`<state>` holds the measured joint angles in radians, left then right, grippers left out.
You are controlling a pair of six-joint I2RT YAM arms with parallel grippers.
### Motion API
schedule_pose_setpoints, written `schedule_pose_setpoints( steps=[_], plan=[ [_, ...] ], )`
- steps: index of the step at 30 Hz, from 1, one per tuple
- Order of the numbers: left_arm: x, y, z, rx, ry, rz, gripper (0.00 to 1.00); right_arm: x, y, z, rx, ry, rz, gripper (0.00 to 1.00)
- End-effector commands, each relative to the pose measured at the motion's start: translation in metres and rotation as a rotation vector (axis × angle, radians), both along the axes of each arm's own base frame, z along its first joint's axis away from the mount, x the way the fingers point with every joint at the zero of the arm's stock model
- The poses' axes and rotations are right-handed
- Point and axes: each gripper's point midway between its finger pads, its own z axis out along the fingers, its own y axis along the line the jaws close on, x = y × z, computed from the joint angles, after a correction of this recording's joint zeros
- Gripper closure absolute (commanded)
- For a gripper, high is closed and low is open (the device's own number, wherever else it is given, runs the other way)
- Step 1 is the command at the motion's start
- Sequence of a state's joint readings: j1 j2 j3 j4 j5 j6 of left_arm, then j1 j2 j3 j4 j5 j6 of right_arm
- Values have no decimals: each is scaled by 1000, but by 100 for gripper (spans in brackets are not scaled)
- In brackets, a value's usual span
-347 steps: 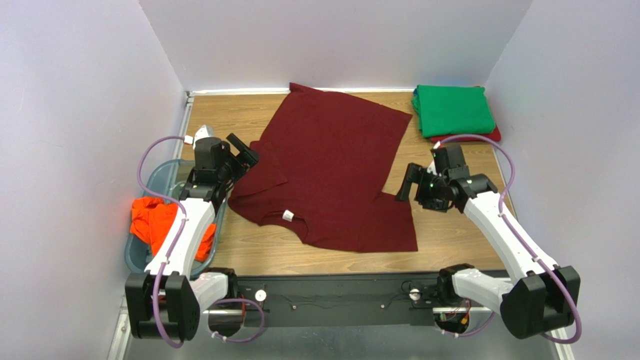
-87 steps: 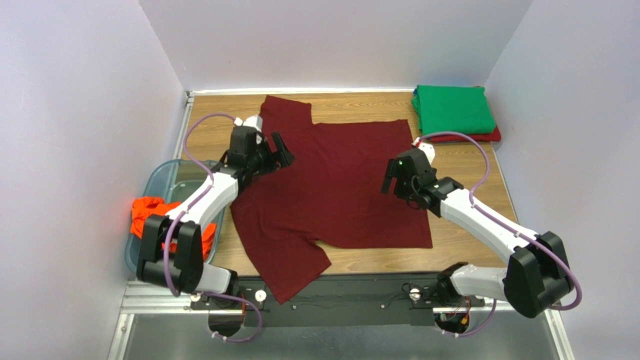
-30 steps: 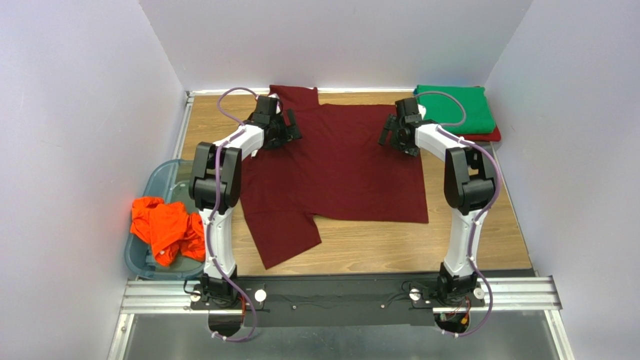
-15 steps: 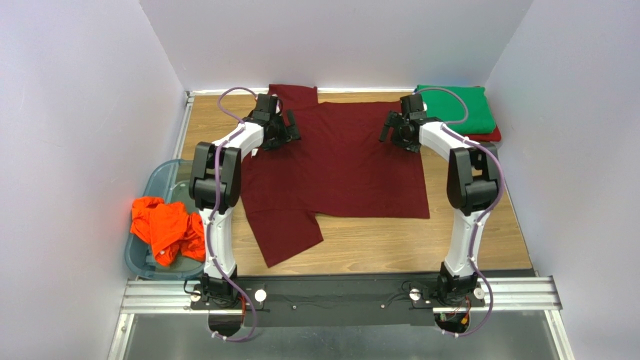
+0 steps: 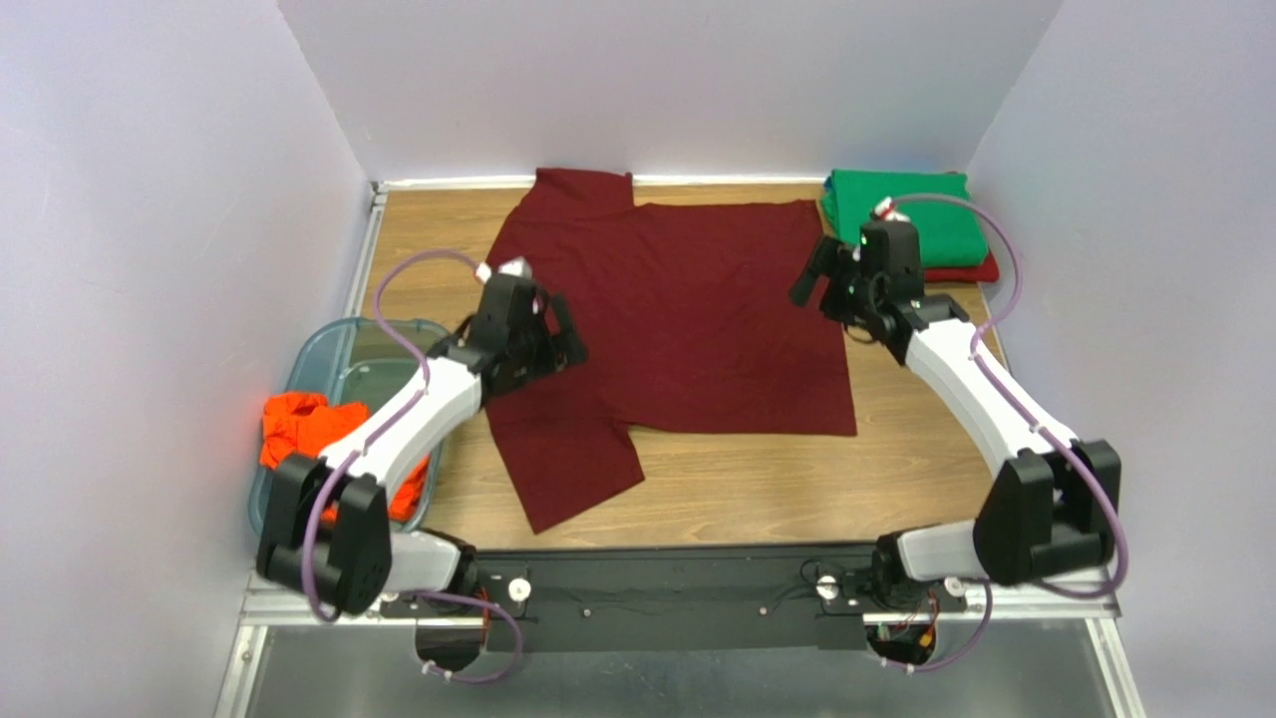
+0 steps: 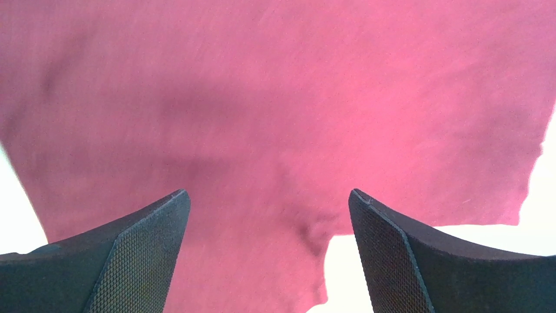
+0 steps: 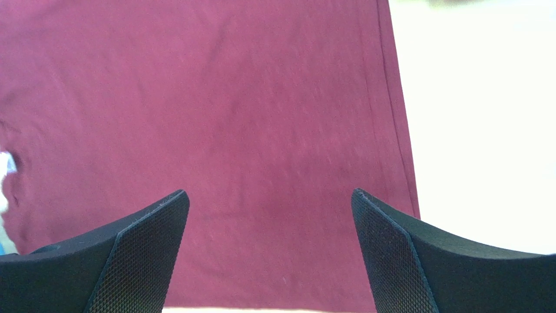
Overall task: Fold and stack the t-shirts
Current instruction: Fold the tshirt
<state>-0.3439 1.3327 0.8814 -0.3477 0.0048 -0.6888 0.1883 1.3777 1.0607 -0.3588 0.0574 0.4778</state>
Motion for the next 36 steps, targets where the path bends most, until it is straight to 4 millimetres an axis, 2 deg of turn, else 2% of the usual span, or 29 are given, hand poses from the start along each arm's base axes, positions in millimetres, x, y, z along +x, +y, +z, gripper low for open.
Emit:
schedule_pose_setpoints(
  steps=[1, 3, 4, 6, 7, 10, 15, 18, 23, 27, 31, 35, 36],
  plan=[
    [-73, 17, -40, 48, 175, 102, 2, -22, -4, -9, 15, 27, -13, 0],
    [-104, 5, -43, 35, 217, 69, 2, -27, -3, -9, 20, 24, -2, 0],
    [-115, -1, -37, -10, 218, 91, 2, -29, -3, -4, 18, 12, 6, 0],
    [-141, 0, -48, -19, 282, 121, 2, -31, -3, -2, 14, 2, 13, 0],
    [-161, -2, -53, -42, 326, 131, 2, -34, -5, -3, 7, 1, 11, 0],
    [-181, -12, -50, -135, 359, 159, 2, -36, -11, -8, -18, 6, -10, 0],
    [-193, -19, -57, -176, 398, 166, 2, -36, -15, -13, -39, 16, -23, 0],
    [-207, -22, -73, -129, 481, 159, 2, -37, -15, -13, -40, 16, -22, 0],
    [-216, -28, -75, -102, 506, 183, 2, -39, -20, -14, -56, 14, -36, 0],
    [-217, -32, -85, -105, 527, 193, 3, -39, -25, -13, -78, 6, -55, 0],
    [-203, -32, -86, -100, 473, 231, 6, -39, -24, -15, -79, 9, -41, 0],
    [-197, -33, -89, -106, 462, 255, 7, -40, -24, -14, -81, 8, -39, 0],
    [-199, -29, -93, -79, 472, 270, 9, -40, -25, -14, -83, 6, -43, 0]
  ],
)
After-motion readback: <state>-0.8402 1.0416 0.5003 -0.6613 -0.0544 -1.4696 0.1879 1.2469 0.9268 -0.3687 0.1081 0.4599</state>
